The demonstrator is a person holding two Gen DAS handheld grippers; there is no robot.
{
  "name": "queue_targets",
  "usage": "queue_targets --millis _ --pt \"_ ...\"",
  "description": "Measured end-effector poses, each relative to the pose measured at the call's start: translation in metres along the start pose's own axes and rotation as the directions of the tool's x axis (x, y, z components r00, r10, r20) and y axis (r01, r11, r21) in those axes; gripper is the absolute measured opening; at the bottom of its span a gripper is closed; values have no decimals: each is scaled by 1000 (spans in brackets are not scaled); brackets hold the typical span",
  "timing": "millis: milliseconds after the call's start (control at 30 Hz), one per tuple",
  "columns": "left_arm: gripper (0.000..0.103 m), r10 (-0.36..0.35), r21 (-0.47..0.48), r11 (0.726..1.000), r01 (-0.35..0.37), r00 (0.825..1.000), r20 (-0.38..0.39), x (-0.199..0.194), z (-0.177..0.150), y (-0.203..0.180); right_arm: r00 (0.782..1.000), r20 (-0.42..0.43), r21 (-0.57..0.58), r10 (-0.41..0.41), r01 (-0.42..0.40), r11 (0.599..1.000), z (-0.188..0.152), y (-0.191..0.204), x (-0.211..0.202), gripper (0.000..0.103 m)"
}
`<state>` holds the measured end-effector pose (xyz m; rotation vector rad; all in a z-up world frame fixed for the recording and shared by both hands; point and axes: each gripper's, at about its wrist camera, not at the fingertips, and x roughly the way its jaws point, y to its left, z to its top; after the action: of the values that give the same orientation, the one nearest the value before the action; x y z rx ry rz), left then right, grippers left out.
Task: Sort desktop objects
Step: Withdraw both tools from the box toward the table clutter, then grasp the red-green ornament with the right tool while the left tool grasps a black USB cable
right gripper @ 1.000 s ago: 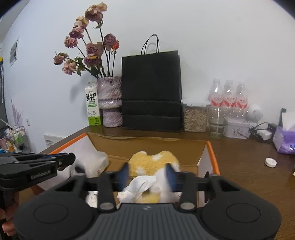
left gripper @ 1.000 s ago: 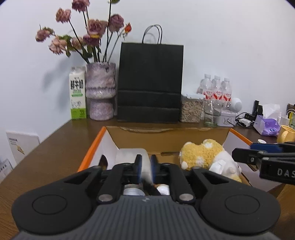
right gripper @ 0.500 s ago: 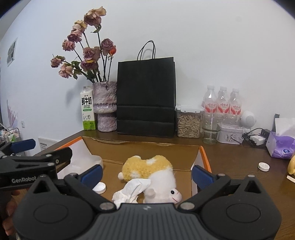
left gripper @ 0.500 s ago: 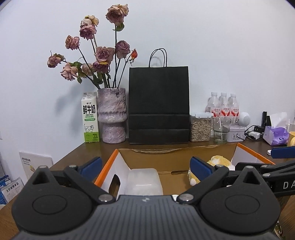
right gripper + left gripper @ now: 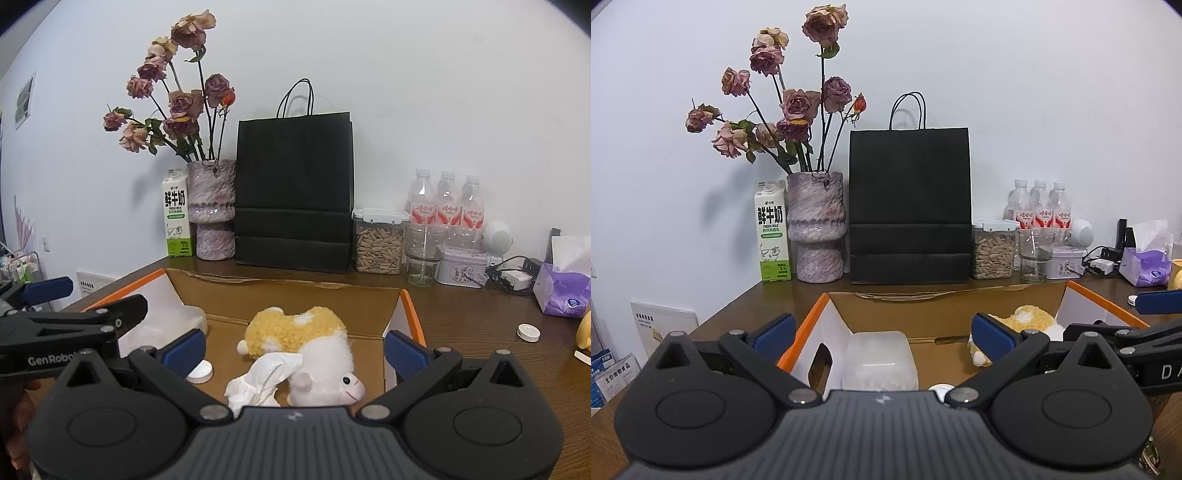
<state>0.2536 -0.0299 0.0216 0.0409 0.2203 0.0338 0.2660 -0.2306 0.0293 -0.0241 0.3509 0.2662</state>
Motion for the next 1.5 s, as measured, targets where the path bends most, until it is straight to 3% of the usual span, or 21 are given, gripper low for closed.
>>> queue_targets --millis 400,800,1000,1200,1500 --pt "103 4 -5 1000 -4 1000 7 -3 6 0 999 19 6 30 -30 1000 9 -3 -10 103" --pt "103 5 12 1000 -5 999 31 -39 33 11 999 32 -28 29 -28 999 23 8 -52 103" --pt "103 22 19 1000 -21 1000 -13 -61 33 30 1000 7 -25 14 -14 1000 17 0 -78 103" --pt "103 45 9 999 -44 993 -109 -75 12 54 998 -57 -8 6 -6 1000 -6 -13 -92 103" --pt "103 60 36 998 -53 959 -277 -82 -33 74 984 -178 10 -3 5 1000 -47 -19 -87 103"
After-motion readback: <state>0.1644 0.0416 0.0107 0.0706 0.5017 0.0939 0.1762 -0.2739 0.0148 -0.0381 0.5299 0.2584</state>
